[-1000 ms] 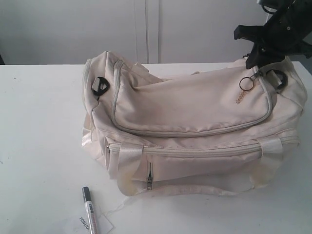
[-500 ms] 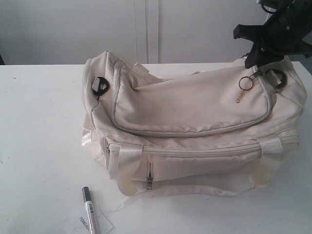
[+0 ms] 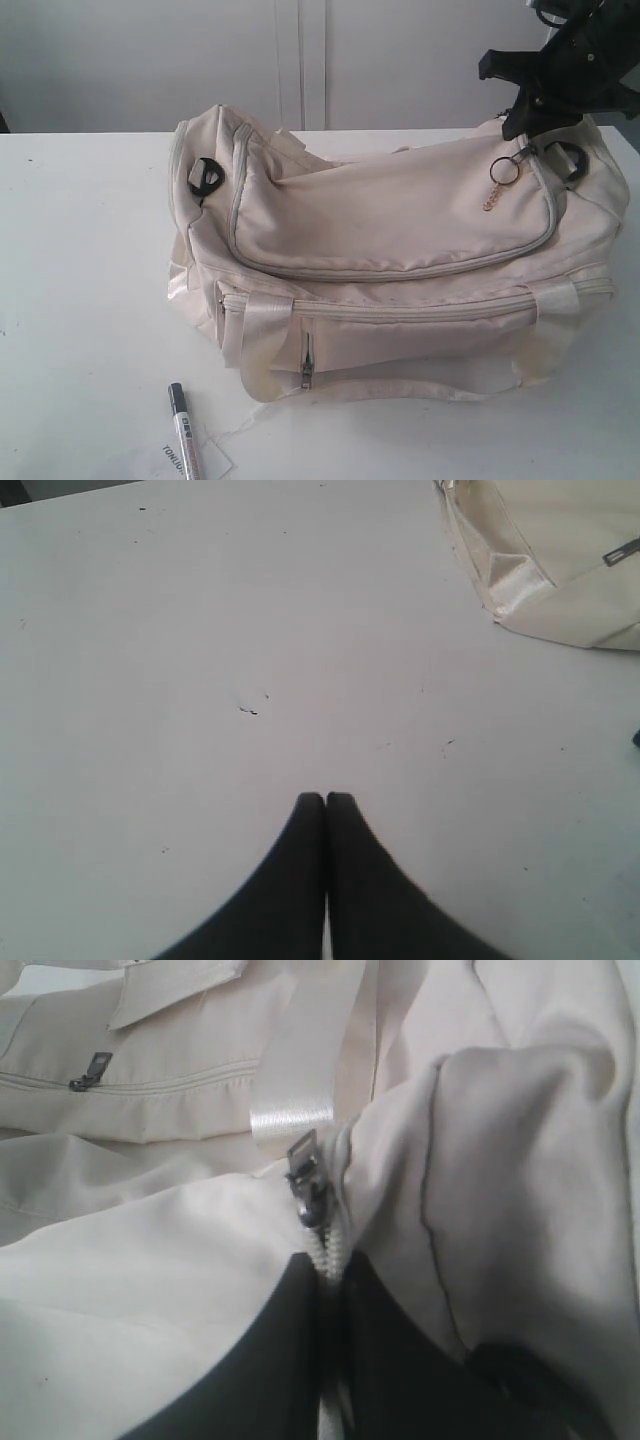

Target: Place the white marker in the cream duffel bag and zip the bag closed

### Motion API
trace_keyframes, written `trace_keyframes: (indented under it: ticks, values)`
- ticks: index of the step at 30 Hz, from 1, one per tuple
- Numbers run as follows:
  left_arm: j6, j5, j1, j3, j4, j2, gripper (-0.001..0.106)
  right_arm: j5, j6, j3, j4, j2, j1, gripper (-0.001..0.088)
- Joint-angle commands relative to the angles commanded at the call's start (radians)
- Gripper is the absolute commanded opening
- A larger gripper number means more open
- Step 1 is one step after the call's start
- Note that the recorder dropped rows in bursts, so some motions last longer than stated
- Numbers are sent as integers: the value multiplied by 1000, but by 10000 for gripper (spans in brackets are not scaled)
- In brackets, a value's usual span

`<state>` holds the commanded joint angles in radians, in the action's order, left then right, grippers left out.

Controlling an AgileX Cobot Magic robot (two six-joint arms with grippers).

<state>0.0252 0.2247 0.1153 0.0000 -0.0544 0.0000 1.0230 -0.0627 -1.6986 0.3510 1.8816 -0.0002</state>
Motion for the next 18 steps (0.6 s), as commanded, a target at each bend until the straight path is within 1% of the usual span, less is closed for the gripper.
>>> trace_keyframes:
  ticks: [3, 4, 6, 10, 13, 18]
  values:
    - [0, -76, 0, 0, 2, 0, 0, 0, 0, 0, 0, 0, 0, 0]
    - [0, -133, 0, 0, 2, 0, 0, 0, 0, 0, 0, 0, 0, 0]
    - [0, -196, 0, 0, 2, 0, 0, 0, 0, 0, 0, 0, 0, 0]
    - [0, -303, 0, 0, 2, 0, 0, 0, 0, 0, 0, 0, 0, 0]
    - [0, -330, 0, 0, 2, 0, 0, 0, 0, 0, 0, 0, 0, 0]
    - [0, -336, 0, 0, 2, 0, 0, 0, 0, 0, 0, 0, 0, 0]
